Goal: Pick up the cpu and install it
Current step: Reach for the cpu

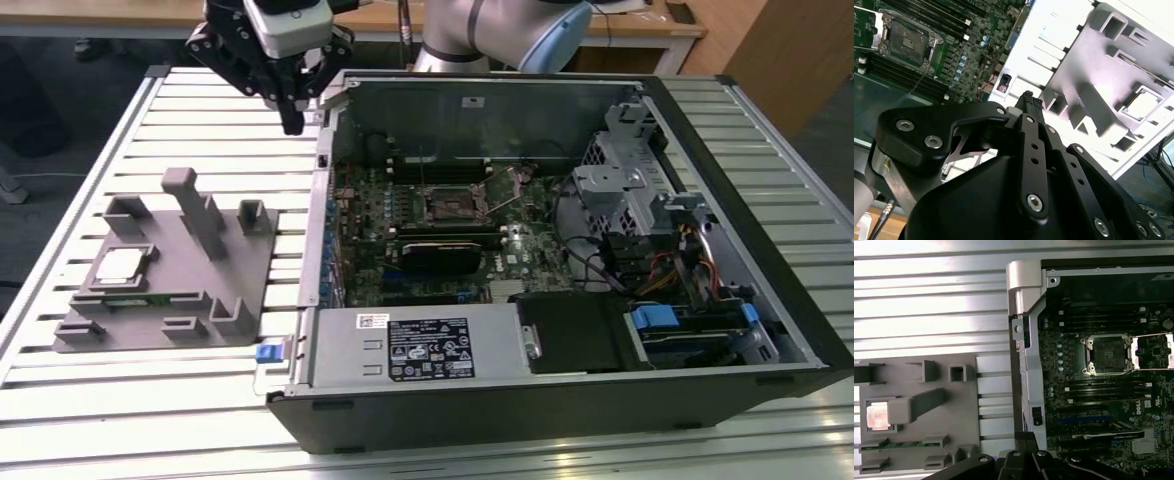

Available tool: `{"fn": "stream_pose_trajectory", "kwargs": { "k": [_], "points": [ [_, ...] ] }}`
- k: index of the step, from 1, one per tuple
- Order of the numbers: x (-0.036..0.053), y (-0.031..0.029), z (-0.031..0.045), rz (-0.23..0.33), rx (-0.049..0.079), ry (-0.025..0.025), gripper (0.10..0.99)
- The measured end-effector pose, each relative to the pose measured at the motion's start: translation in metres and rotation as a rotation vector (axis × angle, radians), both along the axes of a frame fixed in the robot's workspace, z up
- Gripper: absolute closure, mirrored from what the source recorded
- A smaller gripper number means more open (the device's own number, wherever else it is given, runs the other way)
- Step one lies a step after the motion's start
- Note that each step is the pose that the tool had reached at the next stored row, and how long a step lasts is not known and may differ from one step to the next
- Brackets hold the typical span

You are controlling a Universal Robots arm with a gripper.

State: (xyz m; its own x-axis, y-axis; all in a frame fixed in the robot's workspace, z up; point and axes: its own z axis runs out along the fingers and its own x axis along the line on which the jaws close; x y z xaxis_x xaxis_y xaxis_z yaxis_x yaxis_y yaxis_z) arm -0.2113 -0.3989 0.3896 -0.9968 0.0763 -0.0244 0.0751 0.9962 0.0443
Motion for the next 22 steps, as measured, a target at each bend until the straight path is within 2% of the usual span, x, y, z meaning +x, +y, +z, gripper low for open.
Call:
{"fn": "stream_pose_trajectory", "kwargs": {
  "k": [22],
  "points": [
    [-0.0133, 0.0000, -0.0009, 0.000, 0.000, 0.0000, 0.980]
  ]
}}
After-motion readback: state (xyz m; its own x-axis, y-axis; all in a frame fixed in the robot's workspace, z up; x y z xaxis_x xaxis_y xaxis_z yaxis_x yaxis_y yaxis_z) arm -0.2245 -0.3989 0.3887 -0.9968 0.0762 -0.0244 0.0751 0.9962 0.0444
